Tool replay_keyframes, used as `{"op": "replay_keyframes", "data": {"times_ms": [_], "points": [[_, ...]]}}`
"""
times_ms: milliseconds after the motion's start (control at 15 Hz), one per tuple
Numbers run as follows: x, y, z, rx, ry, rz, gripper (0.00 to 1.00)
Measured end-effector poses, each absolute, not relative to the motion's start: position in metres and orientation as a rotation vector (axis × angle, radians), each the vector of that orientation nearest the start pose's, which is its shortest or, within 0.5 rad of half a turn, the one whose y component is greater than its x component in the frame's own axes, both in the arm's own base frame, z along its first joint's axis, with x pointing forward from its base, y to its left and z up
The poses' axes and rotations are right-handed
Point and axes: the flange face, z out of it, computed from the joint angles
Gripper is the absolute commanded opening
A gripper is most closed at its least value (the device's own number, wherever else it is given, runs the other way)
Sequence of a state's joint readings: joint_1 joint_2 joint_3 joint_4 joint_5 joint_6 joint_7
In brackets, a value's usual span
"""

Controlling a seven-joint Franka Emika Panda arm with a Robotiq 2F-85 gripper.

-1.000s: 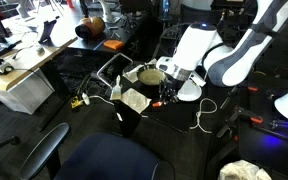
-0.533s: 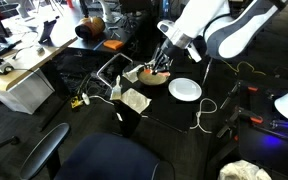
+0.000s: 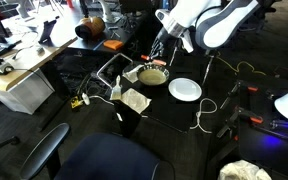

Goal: Put the marker in the bowl

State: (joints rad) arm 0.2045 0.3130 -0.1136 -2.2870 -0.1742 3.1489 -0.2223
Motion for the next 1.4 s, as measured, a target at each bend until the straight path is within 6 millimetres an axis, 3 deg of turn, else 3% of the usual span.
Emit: {"op": "replay_keyframes", "data": {"times_ms": [333, 600, 1067, 1133, 1267, 1400], "points": [[0.593, 0.063, 0.248, -3.066, -0.685, -0.755, 0.05], [0.610, 0.046, 0.226, -3.075, -0.601, -0.723, 0.05], [0.625, 0.021, 0.197, -3.094, -0.521, -0.668, 0.05], [0.626, 0.021, 0.193, -3.098, -0.518, -0.643, 0.44], [0.627, 0.020, 0.185, -3.105, -0.515, -0.594, 0.50], [0.629, 0.021, 0.180, -3.107, -0.514, -0.567, 0.65]]}}
